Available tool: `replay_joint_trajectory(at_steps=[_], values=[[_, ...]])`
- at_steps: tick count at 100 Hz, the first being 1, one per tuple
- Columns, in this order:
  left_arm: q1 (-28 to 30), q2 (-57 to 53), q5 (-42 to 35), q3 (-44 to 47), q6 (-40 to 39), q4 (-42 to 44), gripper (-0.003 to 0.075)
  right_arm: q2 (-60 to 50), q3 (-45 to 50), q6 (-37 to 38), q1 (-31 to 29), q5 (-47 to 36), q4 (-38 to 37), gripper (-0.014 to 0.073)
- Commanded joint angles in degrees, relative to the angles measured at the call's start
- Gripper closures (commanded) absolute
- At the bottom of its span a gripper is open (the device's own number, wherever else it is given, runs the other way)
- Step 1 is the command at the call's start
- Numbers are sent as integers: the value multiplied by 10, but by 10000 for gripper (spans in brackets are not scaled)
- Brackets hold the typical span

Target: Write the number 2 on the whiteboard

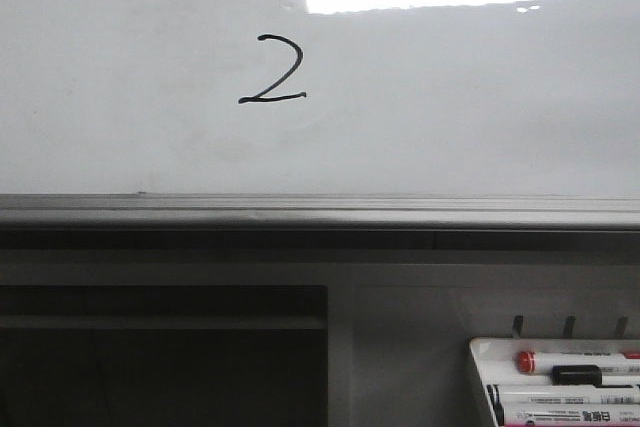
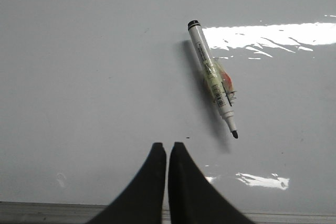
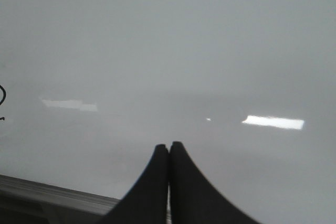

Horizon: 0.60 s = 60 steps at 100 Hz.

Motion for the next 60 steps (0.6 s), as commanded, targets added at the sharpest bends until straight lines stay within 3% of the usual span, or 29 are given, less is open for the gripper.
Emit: replay_joint_trajectory(at_steps=[1,34,60], values=[[1,-15,-43,7,-3,-5,740,2,-15,-4,-5,-46,2,668],[1,-15,-43,7,-3,-5,740,-129,79,-4,-94,-90,31,668],[1,-15,-43,7,-3,-5,740,-207,195,-4,-99,-170,33,668]])
